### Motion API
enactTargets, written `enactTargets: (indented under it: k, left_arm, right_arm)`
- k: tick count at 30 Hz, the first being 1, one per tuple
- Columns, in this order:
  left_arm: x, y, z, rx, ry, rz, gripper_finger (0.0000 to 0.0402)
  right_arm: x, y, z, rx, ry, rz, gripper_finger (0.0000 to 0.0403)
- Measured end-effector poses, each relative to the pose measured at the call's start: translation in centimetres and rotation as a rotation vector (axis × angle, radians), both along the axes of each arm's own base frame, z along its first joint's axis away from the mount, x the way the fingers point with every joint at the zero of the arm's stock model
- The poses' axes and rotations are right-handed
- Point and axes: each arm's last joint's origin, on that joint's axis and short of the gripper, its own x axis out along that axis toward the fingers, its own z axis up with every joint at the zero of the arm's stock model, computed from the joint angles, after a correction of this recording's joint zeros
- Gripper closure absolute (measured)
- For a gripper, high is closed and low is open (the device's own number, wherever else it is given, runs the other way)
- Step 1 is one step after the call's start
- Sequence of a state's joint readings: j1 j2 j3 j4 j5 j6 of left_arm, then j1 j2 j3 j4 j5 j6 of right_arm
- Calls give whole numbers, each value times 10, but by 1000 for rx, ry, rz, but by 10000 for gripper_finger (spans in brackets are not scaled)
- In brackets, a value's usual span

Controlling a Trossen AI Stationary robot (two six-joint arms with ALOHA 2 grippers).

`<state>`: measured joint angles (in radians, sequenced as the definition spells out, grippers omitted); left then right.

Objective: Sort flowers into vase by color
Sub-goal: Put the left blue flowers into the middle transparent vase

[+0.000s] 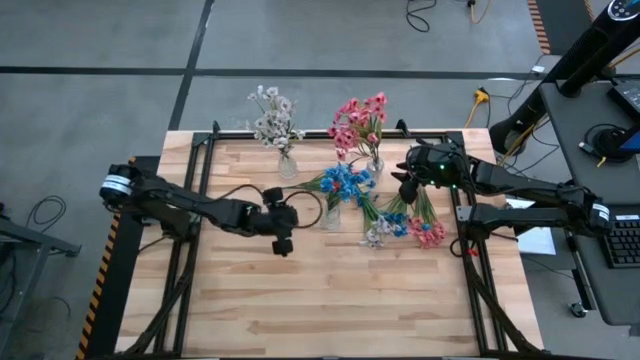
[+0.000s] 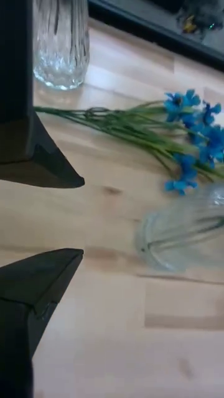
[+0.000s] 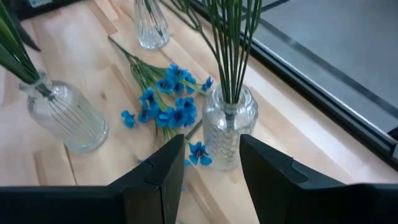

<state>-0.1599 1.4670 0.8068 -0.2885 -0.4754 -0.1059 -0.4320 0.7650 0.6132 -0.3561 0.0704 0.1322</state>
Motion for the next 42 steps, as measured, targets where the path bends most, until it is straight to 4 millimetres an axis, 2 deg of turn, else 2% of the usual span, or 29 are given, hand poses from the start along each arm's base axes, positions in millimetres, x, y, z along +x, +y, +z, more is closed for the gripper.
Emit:
enactTargets:
  k: [9,13,17,22,28,31,42]
  left_arm:
    - [-40,9,-27,61,-24,16,286]
    - [-51,17,-31,84,-88,6,288]
    - [-56,30,-33,117,-152,-5,288]
    - [-65,55,-45,135,-156,92,288]
    - [-64,83,-53,-18,-261,83,288]
    - [-64,93,-57,-16,-253,90,287]
    - [-58,98,-82,15,-164,98,254]
  right_arm:
    - [0,0,0,7,3,-4,257]
    - [0,0,0,13,-1,-9,257]
    - [0,0,0,26,-10,-21,257]
    - [0,0,0,39,-19,-31,257]
    - [0,0,0,37,-23,-39,257]
    - [0,0,0,41,-25,-43,257]
    - [0,0,0,52,-31,-51,257]
